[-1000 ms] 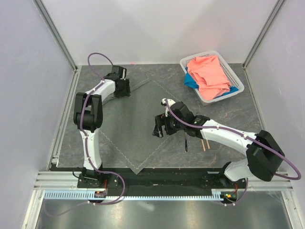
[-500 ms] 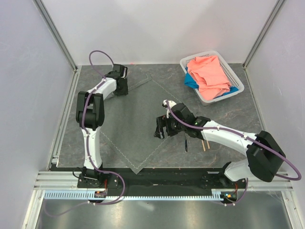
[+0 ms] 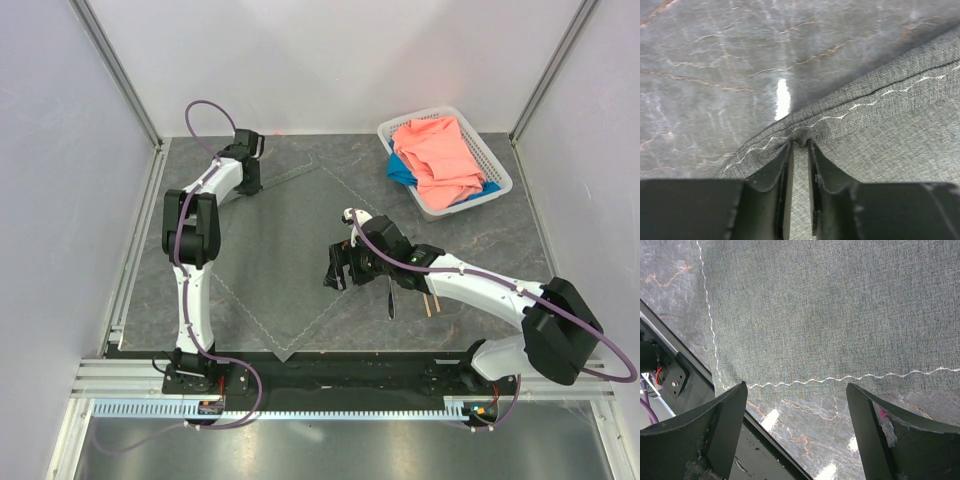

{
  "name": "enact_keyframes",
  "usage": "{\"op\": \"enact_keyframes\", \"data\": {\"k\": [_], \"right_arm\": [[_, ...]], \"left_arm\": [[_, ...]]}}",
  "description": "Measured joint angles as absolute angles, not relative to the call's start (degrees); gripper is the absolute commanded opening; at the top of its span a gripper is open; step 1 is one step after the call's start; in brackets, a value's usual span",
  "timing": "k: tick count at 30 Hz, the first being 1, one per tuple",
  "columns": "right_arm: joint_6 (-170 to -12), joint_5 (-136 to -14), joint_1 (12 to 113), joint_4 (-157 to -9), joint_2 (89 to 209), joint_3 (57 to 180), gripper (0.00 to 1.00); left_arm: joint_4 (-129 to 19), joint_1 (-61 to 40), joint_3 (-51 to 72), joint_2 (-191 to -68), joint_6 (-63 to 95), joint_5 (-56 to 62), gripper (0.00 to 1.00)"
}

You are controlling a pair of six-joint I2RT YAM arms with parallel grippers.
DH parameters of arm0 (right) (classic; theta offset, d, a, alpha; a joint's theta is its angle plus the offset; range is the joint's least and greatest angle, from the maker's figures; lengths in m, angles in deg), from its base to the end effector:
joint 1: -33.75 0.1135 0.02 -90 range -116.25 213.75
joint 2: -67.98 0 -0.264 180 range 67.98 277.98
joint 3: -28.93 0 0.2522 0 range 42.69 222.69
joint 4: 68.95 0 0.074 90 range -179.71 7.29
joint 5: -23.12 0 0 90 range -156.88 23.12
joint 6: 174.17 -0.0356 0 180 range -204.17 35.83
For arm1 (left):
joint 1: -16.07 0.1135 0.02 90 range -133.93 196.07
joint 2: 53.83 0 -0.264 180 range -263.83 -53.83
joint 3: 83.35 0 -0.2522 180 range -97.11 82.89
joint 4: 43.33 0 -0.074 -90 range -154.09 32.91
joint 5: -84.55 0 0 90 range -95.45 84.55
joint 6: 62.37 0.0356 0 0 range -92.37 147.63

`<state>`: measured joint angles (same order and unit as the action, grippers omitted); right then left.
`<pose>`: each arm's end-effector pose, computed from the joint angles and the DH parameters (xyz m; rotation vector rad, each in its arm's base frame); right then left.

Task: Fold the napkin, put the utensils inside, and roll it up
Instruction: Flatten the napkin out

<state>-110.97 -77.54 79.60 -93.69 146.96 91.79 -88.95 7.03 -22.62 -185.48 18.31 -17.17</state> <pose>0.2002 0.2157 0.2313 -0.5030 2.3731 0.8386 0.4944 -0.0713 0.1644 -0.0815 2.5555 0.1420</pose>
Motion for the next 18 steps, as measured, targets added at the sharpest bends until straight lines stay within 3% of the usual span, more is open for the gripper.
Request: {"op": "enact_keyframes", "data": {"k": [3, 5, 18], "right_arm": [[-110.97, -77.52, 79.60, -93.69, 146.96, 91.79, 0.89], [-110.95, -77.52, 79.60, -93.69, 146.98, 91.79, 0.89], [-110.93, -77.56, 79.60, -93.65, 149.23, 91.79, 0.89]], "left_arm": [[-89.43, 7.65, -22.95, -185.48, 18.35, -17.20, 0.12], [-89.80, 8.04, -23.35, -185.48, 18.37, -17.20, 0.02], [-90.46, 12.32, -27.17, -185.48, 18.35, -13.79, 0.02]]}}
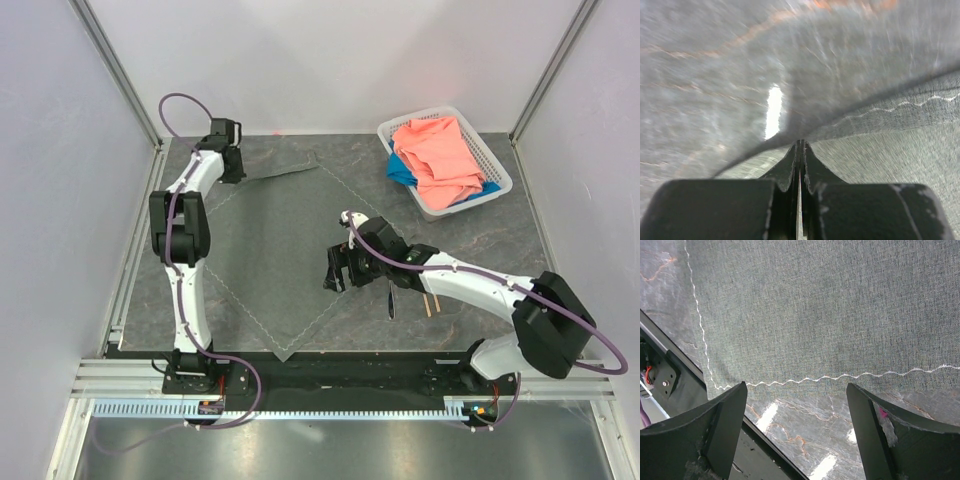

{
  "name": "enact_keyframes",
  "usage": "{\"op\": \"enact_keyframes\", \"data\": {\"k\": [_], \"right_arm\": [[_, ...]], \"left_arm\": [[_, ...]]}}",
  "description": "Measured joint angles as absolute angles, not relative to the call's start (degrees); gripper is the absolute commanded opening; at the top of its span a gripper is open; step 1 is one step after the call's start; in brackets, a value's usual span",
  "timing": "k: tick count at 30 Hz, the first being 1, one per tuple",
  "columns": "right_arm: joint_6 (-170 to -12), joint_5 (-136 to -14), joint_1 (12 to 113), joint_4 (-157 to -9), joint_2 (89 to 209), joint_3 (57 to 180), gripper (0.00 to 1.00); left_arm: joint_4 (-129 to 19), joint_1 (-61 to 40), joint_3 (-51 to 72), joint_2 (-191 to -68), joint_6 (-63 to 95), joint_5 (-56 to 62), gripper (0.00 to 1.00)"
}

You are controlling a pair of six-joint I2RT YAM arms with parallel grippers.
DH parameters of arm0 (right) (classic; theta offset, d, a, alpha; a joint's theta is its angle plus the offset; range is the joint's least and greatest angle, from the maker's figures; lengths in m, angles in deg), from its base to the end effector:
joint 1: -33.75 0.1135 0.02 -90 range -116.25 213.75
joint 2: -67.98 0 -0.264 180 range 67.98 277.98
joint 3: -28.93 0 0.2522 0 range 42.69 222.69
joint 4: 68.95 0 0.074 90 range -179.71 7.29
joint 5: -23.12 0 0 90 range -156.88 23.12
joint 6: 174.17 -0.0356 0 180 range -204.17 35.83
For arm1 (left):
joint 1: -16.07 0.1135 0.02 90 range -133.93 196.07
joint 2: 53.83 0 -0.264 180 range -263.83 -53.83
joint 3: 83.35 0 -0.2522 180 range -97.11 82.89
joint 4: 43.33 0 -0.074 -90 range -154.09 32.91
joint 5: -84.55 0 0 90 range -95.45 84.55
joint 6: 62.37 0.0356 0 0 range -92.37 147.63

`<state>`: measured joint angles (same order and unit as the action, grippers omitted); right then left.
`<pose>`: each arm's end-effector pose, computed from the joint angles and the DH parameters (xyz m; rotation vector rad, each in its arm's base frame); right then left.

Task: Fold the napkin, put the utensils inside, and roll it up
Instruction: Flatten the napkin out

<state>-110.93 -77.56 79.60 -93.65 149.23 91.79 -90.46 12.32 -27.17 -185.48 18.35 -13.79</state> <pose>0.2034 0.2190 0.2204 -0.5069 2.4123 0.8182 0.5073 -0.0281 0.1870 -0.1793 2.5112 0.0922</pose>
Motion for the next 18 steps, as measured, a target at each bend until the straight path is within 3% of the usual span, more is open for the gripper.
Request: {"op": "enact_keyframes", "data": {"k": [6, 7, 8, 11, 14, 18], "right_arm": [[-110.93, -77.34, 79.60, -93.54, 150.24, 91.81, 0.90], [-110.93, -77.30, 79.60, -93.58, 150.50, 91.90, 0.90], [-110.91, -77.19, 79.60, -93.60, 150.96, 92.14, 0.90], [-110.76, -77.01, 79.40, -93.80, 152.05, 93.27, 0.90], [-110.34, -77.04, 78.13, -94.04, 154.83, 96.99, 0.91], [-109.86, -77.34, 75.75, -92.77, 161.25, 105.54, 0.91]], "left_arm": [[-91.05, 15.73, -29.47, -186.01, 17.63, -10.62, 0.08], [-91.31, 16.35, -29.95, -186.42, 17.52, -10.18, 0.12], [-91.48, 16.89, -30.34, -186.88, 17.37, -9.63, 0.30], [-91.99, 17.70, -30.80, -187.41, 16.67, -8.63, 0.66], [-92.79, 17.90, -31.28, -187.41, 15.23, -7.29, 0.77], [-92.93, 16.50, -30.67, -185.88, 13.78, -6.33, 0.80]]}}
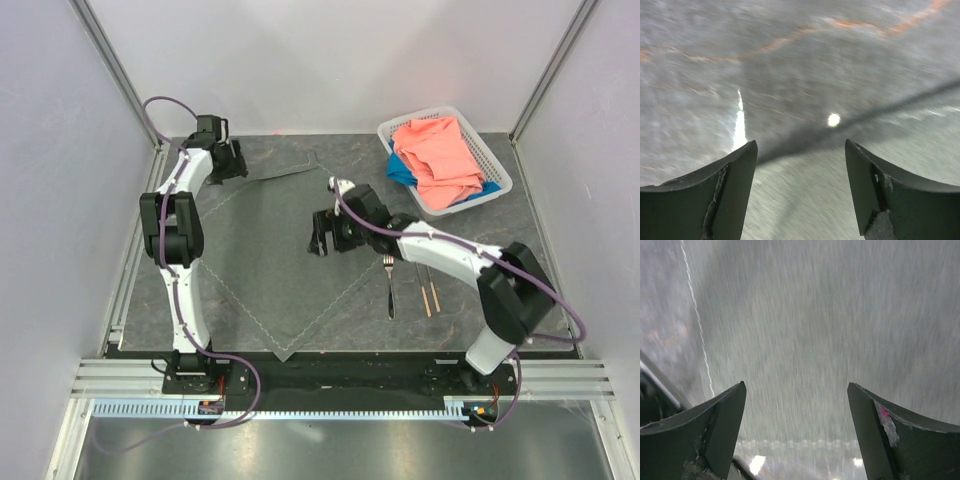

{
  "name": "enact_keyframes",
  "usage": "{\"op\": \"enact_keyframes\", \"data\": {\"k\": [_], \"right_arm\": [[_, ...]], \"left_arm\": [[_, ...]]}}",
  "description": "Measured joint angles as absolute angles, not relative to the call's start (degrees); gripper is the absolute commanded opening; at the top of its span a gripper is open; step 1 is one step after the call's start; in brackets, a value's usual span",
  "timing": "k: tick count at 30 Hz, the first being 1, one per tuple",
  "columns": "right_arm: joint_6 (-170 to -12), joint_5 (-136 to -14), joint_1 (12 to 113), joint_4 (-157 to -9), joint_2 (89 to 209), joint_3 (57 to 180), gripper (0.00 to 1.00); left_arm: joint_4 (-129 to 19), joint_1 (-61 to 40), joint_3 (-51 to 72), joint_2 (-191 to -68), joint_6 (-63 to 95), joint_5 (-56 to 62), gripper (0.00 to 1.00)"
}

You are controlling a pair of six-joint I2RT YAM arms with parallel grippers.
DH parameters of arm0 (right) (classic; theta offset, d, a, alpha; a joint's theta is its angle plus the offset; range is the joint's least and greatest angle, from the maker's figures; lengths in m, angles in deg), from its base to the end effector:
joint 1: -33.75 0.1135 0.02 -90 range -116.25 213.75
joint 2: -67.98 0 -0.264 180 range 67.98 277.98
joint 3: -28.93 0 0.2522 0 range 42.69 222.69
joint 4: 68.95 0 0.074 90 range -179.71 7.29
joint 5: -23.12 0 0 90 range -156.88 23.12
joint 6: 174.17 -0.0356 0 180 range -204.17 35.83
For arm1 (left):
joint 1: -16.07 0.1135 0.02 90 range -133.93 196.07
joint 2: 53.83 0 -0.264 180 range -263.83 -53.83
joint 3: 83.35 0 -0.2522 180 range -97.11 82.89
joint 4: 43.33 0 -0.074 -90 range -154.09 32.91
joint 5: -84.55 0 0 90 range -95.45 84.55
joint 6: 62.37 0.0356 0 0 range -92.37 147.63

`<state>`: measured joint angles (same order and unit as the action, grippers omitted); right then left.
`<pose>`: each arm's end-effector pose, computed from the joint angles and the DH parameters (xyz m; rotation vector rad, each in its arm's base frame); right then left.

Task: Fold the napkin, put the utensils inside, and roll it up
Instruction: Flatten the napkin out

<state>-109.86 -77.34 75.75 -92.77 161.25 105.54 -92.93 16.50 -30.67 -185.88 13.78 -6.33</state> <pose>0.2629 0.2454 0.2340 -0.4408 2.3614 0.7990 0.5121 0.0044 0.1997 -0.3195 2.5002 -0.0755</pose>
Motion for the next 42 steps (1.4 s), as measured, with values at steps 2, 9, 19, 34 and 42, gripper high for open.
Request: {"op": "enact_keyframes", "data": {"k": [2, 9, 19, 34, 42], "right_arm": [[-109.90, -77.76, 74.68, -92.03, 164.90, 110.13, 0.91], [-113.82, -82.41, 69.52, -84.62, 185.25, 130.52, 0.91], [-129.60, -87.64, 61.94, -72.20, 208.46, 150.26, 0.90], [-141.05, -87.07, 60.71, -67.64, 225.93, 170.91, 0.89], [-144.35, -83.97, 60.36, -67.24, 229.80, 176.79, 0.90]], "left_arm": [[-91.53, 15.62, -26.17, -182.05, 12.10, -5.11, 0.80], [-78.65, 12.52, 3.80, -156.22, 1.94, 0.57, 0.80], [-54.35, 2.20, 37.26, -141.70, -12.80, 3.70, 0.77], [-26.17, -15.48, 51.73, -143.93, -17.98, 5.64, 0.76], [-16.08, -17.47, 57.18, -147.30, -20.62, 7.28, 0.75]]}}
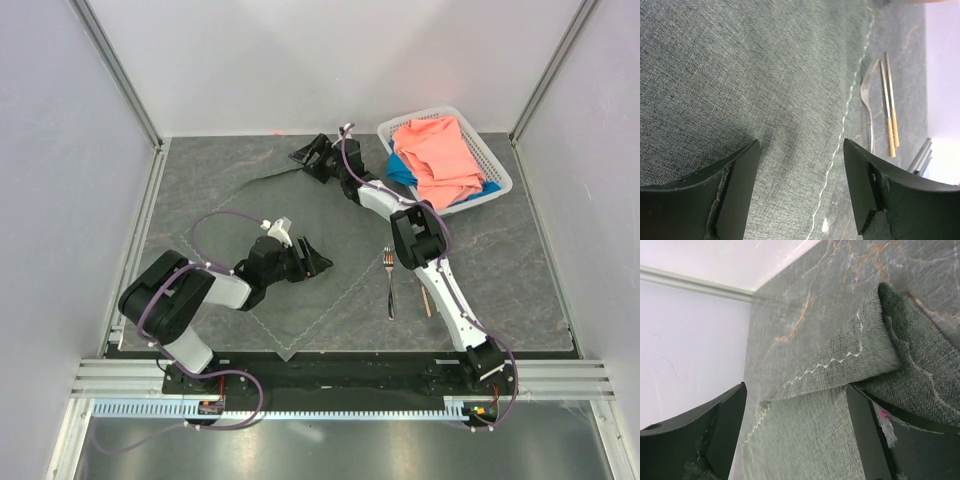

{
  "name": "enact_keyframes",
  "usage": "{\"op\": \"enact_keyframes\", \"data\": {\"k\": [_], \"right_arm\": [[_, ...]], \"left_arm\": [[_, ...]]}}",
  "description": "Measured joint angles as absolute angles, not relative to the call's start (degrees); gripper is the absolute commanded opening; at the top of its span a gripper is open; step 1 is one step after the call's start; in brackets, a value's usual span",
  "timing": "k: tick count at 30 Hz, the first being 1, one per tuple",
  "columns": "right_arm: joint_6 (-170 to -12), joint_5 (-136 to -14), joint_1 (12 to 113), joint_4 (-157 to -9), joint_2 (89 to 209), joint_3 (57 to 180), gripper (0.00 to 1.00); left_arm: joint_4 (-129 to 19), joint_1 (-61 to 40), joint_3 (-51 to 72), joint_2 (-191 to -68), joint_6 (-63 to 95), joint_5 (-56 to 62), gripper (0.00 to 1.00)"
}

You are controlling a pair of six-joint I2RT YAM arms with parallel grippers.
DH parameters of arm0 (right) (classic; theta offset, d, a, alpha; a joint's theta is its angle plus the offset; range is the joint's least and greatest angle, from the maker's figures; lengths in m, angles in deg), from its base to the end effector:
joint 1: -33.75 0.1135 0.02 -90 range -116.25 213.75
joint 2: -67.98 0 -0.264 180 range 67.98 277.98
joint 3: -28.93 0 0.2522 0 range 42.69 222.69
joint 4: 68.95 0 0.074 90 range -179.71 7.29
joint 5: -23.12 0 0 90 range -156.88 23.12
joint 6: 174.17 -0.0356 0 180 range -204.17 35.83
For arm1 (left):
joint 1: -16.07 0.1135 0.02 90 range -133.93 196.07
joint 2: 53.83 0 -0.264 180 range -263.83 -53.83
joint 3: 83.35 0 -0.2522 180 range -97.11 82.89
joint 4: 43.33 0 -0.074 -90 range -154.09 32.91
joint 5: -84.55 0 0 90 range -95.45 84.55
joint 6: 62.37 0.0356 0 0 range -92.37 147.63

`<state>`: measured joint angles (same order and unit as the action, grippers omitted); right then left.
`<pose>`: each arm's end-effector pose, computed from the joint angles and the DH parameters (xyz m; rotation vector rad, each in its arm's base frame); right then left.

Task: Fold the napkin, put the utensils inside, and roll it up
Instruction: Flatten the napkin out

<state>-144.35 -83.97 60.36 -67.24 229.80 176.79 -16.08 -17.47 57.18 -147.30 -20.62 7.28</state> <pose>0.5507 0.2876 0.1121 0.3411 1.9588 1.3087 0.2301 -0.1620 0.1240 -0.1324 2.2123 -1.0778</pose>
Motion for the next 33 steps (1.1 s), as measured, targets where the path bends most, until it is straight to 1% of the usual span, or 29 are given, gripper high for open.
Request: {"op": "enact_keyframes", "data": {"k": [5, 11, 17, 20, 25, 29, 33], "right_arm": [[-145.95, -80.91, 60.41, -67.64, 232.00, 180.72, 0.91], [-147.96, -75.29, 60.38, -66.67, 234.32, 184.42, 0.92], [-151.89, -70.61, 60.27, -59.88, 237.07, 186.84, 0.94], [-152.98, -69.32, 60.23, -56.07, 237.18, 186.98, 0.98], [-152.48, -68.53, 60.25, -50.59, 236.90, 187.57, 0.98], [-150.56, -69.98, 60.23, -49.19, 233.71, 184.09, 0.97], [-146.10, -74.48, 59.88, -49.47, 225.62, 175.74, 0.96]], "left_arm": [[-9.87, -17.55, 59.40, -148.96, -22.32, 8.66, 0.75], [-7.64, -17.86, 59.86, -149.90, -22.78, 10.04, 0.75], [-5.91, -18.08, 60.69, -150.29, -23.46, 10.30, 0.75], [-4.80, -18.08, 60.67, -151.04, -23.92, 10.69, 0.74], [-3.90, -18.08, 60.21, -152.09, -24.20, 11.68, 0.74], [-4.41, -18.14, 59.45, -152.46, -24.20, 12.05, 0.75], [-8.51, -18.19, 56.48, -152.70, -24.16, 12.53, 0.75]]}}
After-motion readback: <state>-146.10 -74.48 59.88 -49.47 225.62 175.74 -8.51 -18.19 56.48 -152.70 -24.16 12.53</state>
